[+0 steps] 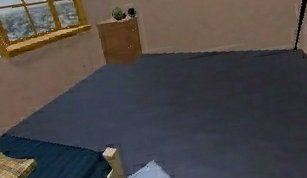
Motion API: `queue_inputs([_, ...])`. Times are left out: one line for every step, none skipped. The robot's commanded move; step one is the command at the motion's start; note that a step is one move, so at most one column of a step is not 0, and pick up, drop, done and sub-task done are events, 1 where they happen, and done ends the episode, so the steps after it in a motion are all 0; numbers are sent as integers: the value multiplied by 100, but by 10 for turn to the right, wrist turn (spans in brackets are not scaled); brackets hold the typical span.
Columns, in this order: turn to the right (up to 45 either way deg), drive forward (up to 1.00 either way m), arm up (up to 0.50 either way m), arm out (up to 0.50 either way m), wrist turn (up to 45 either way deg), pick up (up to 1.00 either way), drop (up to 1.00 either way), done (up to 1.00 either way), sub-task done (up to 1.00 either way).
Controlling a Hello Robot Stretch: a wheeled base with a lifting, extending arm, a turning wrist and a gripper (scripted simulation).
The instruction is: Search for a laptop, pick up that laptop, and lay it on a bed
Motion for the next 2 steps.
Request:
queue_inputs([0,100,0,0,0,0,0,0,0])
queue_inputs([30,0,0,0,0,0,0,0,0])
